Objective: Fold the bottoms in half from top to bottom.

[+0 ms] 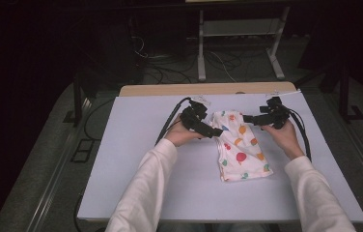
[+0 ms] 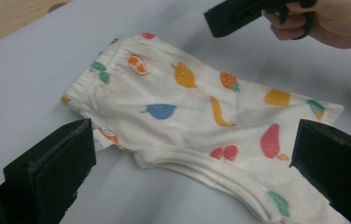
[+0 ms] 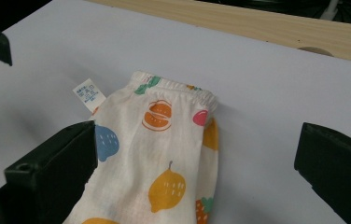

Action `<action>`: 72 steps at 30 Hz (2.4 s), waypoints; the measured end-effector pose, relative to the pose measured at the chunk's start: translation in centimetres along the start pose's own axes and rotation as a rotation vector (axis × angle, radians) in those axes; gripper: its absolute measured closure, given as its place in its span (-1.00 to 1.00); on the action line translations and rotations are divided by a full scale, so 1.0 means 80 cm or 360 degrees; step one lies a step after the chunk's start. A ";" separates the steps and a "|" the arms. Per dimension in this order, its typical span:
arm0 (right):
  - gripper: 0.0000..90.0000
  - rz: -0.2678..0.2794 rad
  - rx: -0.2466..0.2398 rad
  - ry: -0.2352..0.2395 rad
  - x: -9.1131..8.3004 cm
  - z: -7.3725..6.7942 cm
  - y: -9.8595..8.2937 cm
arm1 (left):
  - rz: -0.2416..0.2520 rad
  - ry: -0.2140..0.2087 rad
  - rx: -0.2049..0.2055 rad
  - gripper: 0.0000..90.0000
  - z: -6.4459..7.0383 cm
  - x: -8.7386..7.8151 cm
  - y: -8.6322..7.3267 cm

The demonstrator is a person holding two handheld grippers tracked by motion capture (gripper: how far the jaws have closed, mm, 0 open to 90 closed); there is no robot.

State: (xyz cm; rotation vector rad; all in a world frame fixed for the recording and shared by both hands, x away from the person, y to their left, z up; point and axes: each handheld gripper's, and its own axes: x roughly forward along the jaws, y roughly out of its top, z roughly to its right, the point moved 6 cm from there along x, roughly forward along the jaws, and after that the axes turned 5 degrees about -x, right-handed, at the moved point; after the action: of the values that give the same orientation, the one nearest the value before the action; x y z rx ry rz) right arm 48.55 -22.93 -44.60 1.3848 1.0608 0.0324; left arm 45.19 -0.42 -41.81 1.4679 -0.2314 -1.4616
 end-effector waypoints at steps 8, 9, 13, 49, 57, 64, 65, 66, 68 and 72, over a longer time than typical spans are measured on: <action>-1.00 0.0002 0.0010 0.0014 0.008 0.001 -0.002 | 0.0035 0.0035 -0.0086 -1.00 -0.026 0.008 -0.002; -1.00 0.0003 0.0018 0.0017 0.009 0.001 -0.002 | 0.0035 0.0041 -0.0093 -1.00 -0.029 0.010 -0.002; -1.00 0.0007 0.0019 0.0028 0.012 0.000 -0.001 | 0.0062 0.0048 -0.0137 -1.00 -0.041 0.016 -0.005; -0.62 -0.0130 0.0232 0.0126 0.052 0.021 -0.022 | 0.0195 -0.0072 -0.0582 -0.75 -0.078 0.076 -0.025; -0.21 -0.0131 0.0331 0.0222 0.060 0.025 -0.029 | 0.0171 -0.0073 -0.0597 -0.42 -0.078 0.083 -0.029; 0.25 -0.0163 0.0323 0.0230 0.068 0.023 -0.027 | 0.0170 -0.0069 -0.0634 0.01 -0.076 0.090 -0.028; 0.25 -0.0163 0.0323 0.0230 0.068 0.023 -0.027 | 0.0170 -0.0069 -0.0634 0.07 -0.076 0.090 -0.028; 0.32 -0.0167 0.0317 0.0231 0.069 0.022 -0.026 | 0.0165 -0.0057 -0.0639 0.07 -0.076 0.092 -0.029; 0.62 -0.0216 0.0324 0.0178 0.075 0.020 -0.023 | 0.0166 -0.0015 -0.0643 0.27 -0.077 0.093 -0.029; 0.90 -0.0249 0.0296 0.0132 0.075 0.018 -0.022 | 0.0160 0.0052 -0.0653 0.61 -0.078 0.094 -0.029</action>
State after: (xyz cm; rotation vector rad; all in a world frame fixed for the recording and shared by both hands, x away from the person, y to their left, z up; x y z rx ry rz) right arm 51.85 -21.04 -49.74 1.4724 1.2641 -0.1275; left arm 51.09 -1.69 -49.80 1.1297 0.0170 -1.3104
